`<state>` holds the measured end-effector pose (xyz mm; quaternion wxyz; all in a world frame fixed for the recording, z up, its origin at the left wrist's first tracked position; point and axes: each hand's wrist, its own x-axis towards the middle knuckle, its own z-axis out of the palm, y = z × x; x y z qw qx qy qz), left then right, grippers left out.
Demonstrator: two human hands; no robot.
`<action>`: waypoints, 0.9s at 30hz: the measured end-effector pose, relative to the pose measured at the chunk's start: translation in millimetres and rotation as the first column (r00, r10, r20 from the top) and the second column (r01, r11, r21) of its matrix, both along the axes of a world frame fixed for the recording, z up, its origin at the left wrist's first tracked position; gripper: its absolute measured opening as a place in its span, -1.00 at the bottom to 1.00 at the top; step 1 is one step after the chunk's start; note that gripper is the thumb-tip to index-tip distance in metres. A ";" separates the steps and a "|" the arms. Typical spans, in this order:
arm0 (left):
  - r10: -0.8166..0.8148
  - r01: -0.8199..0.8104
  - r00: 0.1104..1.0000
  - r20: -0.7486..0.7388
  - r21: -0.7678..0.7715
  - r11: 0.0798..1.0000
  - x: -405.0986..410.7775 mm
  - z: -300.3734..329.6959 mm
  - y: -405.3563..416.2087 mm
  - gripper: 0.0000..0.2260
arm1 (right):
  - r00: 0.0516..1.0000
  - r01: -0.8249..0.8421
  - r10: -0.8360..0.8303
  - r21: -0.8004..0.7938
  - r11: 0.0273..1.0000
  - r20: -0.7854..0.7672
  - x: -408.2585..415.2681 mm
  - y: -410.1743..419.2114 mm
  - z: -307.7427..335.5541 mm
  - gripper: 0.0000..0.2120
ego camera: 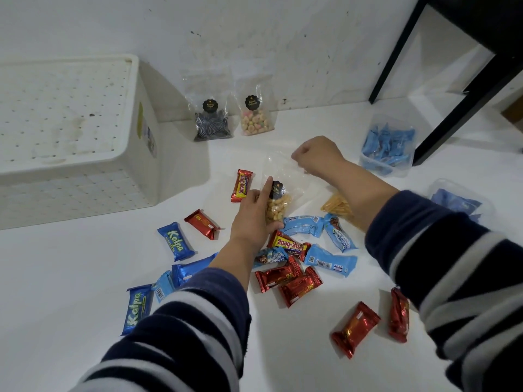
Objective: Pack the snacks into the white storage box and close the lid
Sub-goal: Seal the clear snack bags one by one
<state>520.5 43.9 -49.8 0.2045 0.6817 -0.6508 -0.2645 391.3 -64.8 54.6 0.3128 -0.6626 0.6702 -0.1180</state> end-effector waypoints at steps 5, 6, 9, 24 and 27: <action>-0.006 0.007 1.000 -0.015 0.013 1.000 0.6 0.9 -1.2 -0.12 | 1.000 -0.013 0.013 -0.003 1.000 0.004 -11.3 10.4 -0.9 -0.76; 0.011 -0.011 0.999 -0.047 0.009 1.000 0.3 2.8 -1.2 -0.17 | 1.000 -0.021 0.021 -0.031 0.999 -0.004 -11.2 12.7 -2.3 -0.77; 0.219 -0.243 0.949 -0.227 -0.087 0.966 -6.9 17.8 -4.7 -0.55 | 0.999 -0.044 0.042 -0.097 0.994 -0.030 -9.4 21.1 -5.8 -0.77; 0.349 -0.390 0.735 -0.582 0.058 0.919 -21.9 51.9 -33.4 -0.81 | 0.998 0.022 -0.027 -0.080 0.997 -0.056 -0.4 32.8 -14.9 -0.81; 0.350 -0.393 0.743 -0.570 0.051 0.918 -21.5 51.1 -33.5 -0.83 | 0.997 0.026 -0.031 -0.077 0.997 -0.066 4.6 33.6 -15.1 -0.77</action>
